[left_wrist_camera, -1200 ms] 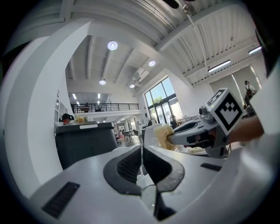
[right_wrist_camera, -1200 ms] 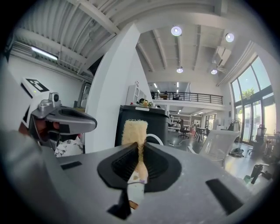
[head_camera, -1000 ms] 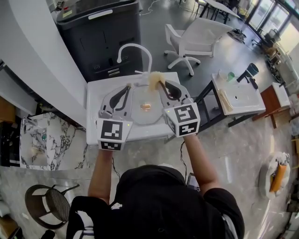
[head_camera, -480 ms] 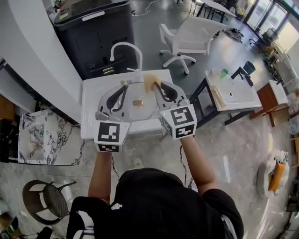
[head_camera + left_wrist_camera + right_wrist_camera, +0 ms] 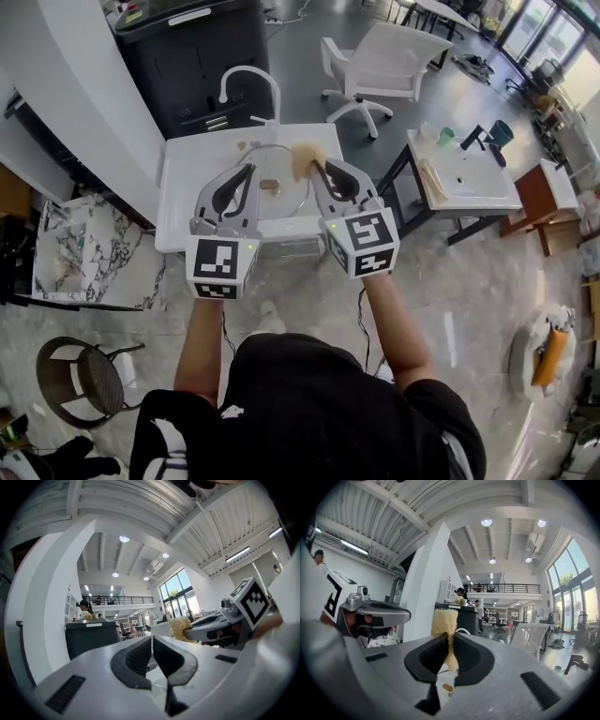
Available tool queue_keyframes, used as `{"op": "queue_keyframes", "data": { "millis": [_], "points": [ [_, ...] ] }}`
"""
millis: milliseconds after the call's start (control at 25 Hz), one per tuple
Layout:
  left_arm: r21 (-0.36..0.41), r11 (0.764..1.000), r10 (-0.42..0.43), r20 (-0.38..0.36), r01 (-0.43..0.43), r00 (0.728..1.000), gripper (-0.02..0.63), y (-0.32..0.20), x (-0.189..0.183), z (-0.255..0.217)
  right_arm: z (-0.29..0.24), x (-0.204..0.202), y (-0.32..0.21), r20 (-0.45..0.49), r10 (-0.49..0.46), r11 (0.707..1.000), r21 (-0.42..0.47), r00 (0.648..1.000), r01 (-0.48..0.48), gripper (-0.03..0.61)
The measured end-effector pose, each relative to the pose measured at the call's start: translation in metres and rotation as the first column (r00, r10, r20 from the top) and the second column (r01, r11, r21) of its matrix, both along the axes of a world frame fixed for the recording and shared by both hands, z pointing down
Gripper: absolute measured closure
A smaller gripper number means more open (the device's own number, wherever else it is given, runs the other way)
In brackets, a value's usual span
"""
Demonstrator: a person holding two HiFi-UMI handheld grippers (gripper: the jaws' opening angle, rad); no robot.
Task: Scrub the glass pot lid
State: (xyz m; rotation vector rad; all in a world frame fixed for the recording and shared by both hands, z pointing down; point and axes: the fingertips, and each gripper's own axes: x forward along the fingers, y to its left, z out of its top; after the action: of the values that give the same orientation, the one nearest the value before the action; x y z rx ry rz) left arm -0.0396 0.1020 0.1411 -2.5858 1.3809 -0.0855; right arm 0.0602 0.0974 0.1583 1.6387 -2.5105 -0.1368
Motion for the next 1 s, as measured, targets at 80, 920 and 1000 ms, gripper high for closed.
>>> {"op": "queue_keyframes", "data": {
  "millis": [80, 920, 1000],
  "points": [
    [0.003, 1.0, -0.006, 0.007, 0.006, 1.0, 0.601, 0.012, 0.001, -0.001, 0.0, 0.002, 0.011, 0.002, -0.005, 1.0, 0.002, 1.0, 0.005, 0.558],
    [0.021, 0.999, -0.047, -0.001, 0.047, 0.999, 0.6, 0.09, -0.006, -0.001, 0.003, -0.001, 0.088, -0.047, -0.037, 0.999, 0.021, 0.998, 0.038, 0.558],
    [0.02, 0.999, -0.046, -0.003, 0.046, 0.999, 0.601, 0.092, -0.005, -0.001, 0.003, 0.001, 0.09, -0.045, -0.035, 0.999, 0.019, 0.998, 0.036, 0.558]
  ]
}}
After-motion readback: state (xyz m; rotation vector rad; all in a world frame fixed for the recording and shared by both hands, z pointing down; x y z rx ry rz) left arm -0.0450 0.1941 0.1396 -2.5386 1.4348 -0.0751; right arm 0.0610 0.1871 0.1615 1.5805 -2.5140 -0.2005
